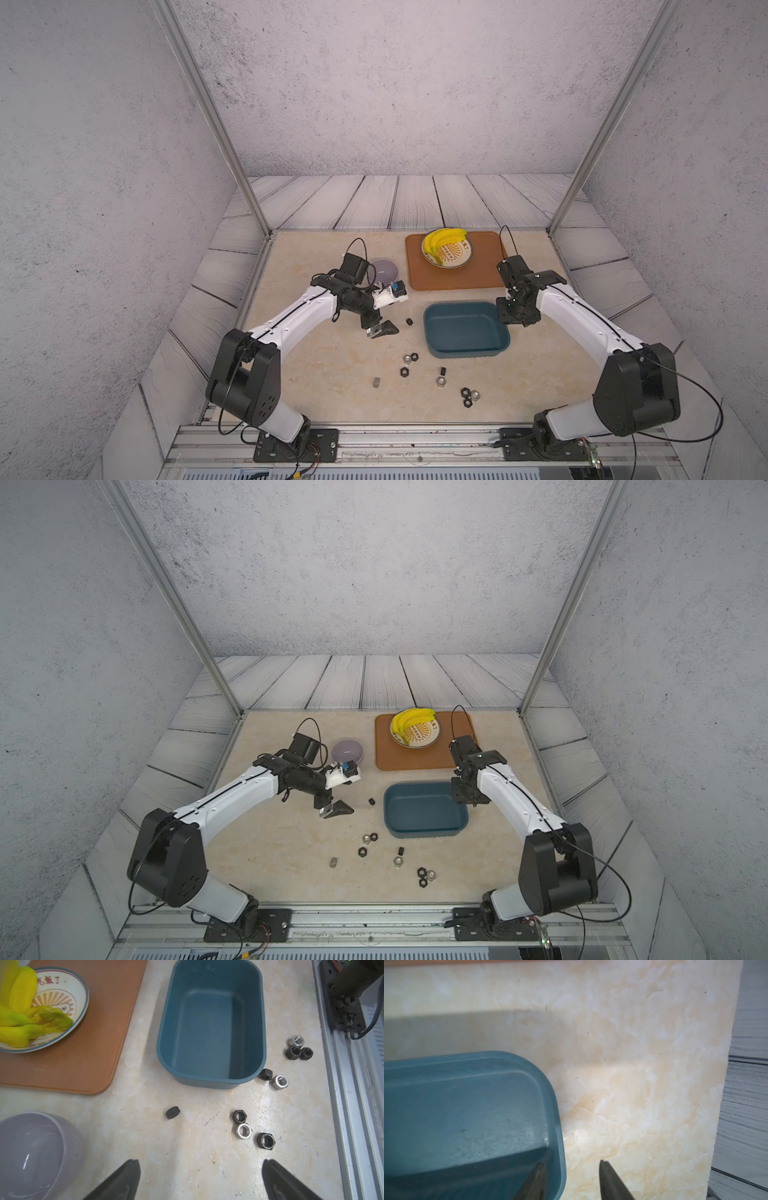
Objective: Put the nuts on the desktop into the storage box
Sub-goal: Adjust the storage box at the center of the board, then pick up the nut from the center of the board.
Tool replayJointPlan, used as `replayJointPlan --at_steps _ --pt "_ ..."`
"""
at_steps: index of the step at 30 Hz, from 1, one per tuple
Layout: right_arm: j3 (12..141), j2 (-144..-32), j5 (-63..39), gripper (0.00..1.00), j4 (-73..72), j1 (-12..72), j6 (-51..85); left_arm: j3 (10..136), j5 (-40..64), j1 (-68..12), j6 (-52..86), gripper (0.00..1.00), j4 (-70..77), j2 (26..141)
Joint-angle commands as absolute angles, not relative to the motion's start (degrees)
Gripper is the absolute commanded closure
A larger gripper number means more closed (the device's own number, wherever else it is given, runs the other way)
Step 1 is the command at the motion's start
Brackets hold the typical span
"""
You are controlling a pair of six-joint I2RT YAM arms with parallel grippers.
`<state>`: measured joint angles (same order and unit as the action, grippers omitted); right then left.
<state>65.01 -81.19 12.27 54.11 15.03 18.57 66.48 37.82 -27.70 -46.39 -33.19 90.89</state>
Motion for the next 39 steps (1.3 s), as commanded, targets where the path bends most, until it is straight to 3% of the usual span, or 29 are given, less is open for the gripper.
replayJointPlan --at_steps 1,13,27,36,39 --pt "67.48 -76.9 9.62 0.49 56.98 14.94 19.59 70.84 35.11 -29.22 -50.43 0.04 -36.04 95.06" --pt "68.76 -66.96 6.61 0.43 59.49 14.94 20.3 85.21 34.59 -30.54 -56.18 0.07 -44.2 112.7" --pt "65.92 -59.2 5.48 0.4 55.55 14.94 19.42 86.59 31.24 -33.25 -60.99 0.09 -43.77 118.0" --pt "66.6 -58.96 4.31 0.42 55.93 14.94 19.15 90.28 30.1 -34.28 -60.74 0.23 -45.31 122.04" --pt "67.06 -58.99 4.22 0.43 56.25 14.9 19.07 91.5 30.12 -34.46 -60.86 0.34 -46.67 123.04"
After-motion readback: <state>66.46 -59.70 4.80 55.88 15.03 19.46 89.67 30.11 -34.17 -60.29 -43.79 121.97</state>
